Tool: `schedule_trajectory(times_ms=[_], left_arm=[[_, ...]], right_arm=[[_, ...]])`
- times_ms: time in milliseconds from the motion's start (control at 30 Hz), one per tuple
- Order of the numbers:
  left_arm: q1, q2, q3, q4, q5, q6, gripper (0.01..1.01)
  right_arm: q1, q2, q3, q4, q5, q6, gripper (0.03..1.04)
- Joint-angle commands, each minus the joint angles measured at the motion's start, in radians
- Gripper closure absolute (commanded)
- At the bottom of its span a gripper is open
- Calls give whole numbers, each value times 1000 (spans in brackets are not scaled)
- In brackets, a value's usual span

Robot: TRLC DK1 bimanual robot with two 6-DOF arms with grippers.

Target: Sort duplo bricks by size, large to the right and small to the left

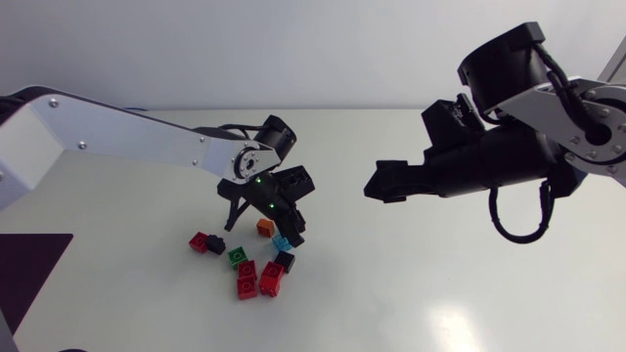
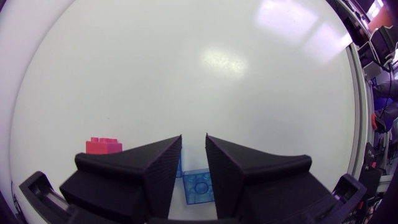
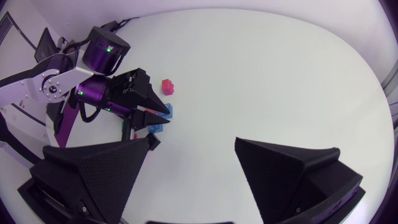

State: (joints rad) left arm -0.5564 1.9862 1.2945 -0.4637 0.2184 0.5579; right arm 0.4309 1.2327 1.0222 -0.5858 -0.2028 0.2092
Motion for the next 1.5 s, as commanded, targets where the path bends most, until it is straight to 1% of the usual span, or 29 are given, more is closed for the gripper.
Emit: schedule_trajectory(times_ms=[0,200,333,500,700,767,833,867,900,967,1000,1033,1100,1133,1167,1233,1300,1367,1467], left_arm=[[13,39,17,-7,-16,34,770],[62,43,-12,-7,-22,57,770],[110,19,-44,-7,-24,74,770],[173,-52,-143,-6,-24,120,770],[271,-167,-250,-6,-25,180,770],[277,-217,-261,-6,-24,180,766],[259,-254,-247,-4,-24,165,749],[243,-265,-231,-4,-24,143,725],[220,-268,-215,-4,-24,126,626],[173,-267,-179,-4,-24,91,228],[142,-260,-162,-4,-24,74,89],[115,-253,-147,0,-22,62,75],[56,-216,-113,10,-22,20,80],[32,-185,-95,11,-22,11,121],[4,-148,-77,10,-22,4,200],[-45,-75,-58,10,-24,0,395],[-69,-32,-52,10,-24,-1,557],[-76,3,-46,14,-24,-7,738],[-68,16,-49,17,-24,-10,741]], right_arm=[[-7,-12,-27,-20,2,-11,66],[-6,-21,-24,-29,0,-10,66],[-6,-22,-24,-31,-1,-10,66],[-6,-24,-24,-31,-3,-10,66],[3,-29,-22,-32,-3,-8,66],[6,-30,-24,-31,-4,-4,66],[17,-29,-24,-29,-3,2,66],[20,-29,-22,-29,-3,6,66],[26,-30,-20,-29,-3,9,66],[32,-35,-20,-31,-3,12,66],[32,-36,-19,-34,-3,12,66],[32,-38,-20,-37,-1,12,66],[32,-44,-20,-45,0,12,66],[32,-45,-20,-48,0,12,66],[32,-47,-19,-49,2,12,66],[32,-52,-17,-57,3,12,66],[32,-58,-17,-60,3,12,66],[31,-59,-17,-63,3,10,66],[32,-58,-19,-62,3,10,66]])
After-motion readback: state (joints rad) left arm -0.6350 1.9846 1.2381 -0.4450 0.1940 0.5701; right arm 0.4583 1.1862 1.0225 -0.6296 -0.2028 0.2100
